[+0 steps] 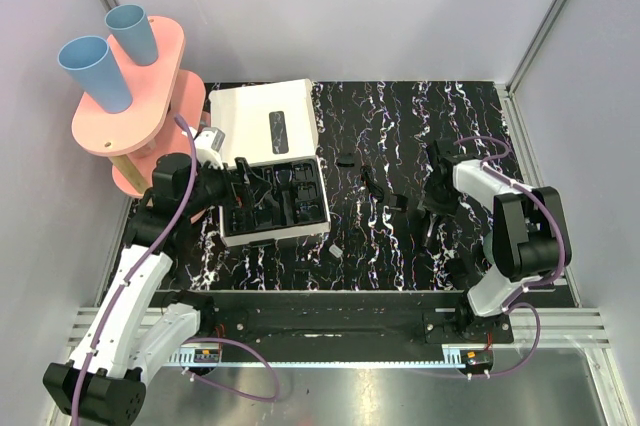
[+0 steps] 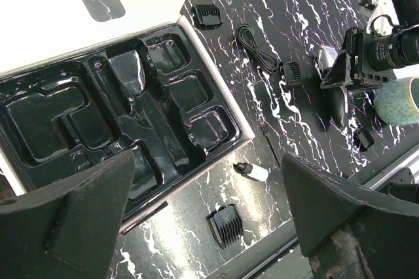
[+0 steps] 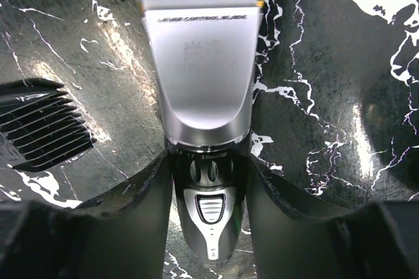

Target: Sort the hair-cutting tools

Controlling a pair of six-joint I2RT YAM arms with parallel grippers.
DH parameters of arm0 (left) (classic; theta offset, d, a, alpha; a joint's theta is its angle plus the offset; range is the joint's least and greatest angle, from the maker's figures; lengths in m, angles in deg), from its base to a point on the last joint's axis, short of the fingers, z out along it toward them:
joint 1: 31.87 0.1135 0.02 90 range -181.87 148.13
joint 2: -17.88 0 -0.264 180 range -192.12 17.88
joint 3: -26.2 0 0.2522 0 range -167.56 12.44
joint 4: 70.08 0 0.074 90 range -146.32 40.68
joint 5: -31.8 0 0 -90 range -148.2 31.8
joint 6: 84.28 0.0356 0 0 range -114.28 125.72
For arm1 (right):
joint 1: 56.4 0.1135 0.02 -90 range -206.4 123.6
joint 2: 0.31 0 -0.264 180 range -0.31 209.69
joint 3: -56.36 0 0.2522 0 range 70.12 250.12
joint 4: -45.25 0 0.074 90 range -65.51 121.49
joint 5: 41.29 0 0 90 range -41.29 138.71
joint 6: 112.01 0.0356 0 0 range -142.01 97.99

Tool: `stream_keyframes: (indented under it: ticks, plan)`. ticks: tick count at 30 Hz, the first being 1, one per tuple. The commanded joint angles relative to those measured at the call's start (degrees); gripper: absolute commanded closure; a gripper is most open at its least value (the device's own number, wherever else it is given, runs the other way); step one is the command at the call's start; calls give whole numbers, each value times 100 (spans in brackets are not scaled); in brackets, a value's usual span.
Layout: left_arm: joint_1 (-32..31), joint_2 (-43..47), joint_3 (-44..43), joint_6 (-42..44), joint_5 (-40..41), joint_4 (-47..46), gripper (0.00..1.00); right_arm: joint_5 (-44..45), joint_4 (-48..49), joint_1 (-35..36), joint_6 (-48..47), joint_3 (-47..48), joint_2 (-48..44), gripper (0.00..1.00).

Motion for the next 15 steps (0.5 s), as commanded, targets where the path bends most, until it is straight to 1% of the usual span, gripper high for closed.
stream_keyframes:
  ticks: [1, 2, 6, 9, 15]
  plan:
    - [10, 93, -132, -13, 124, -141, 1, 260, 132, 86, 40, 202, 3, 52]
    - [10, 93, -141, -13, 141, -150, 1, 260, 140, 103, 23, 202, -23, 54]
    - [10, 93, -141, -13, 176, -115, 1, 348, 149, 173, -12, 229, -243, 57]
    - [10, 102, -150, -13, 211, -106, 1, 234, 237, 304, -56, 272, -594, 60]
    - [10, 137, -150, -13, 291, -80, 1, -433, 562, 647, -65, 457, -1446, 65]
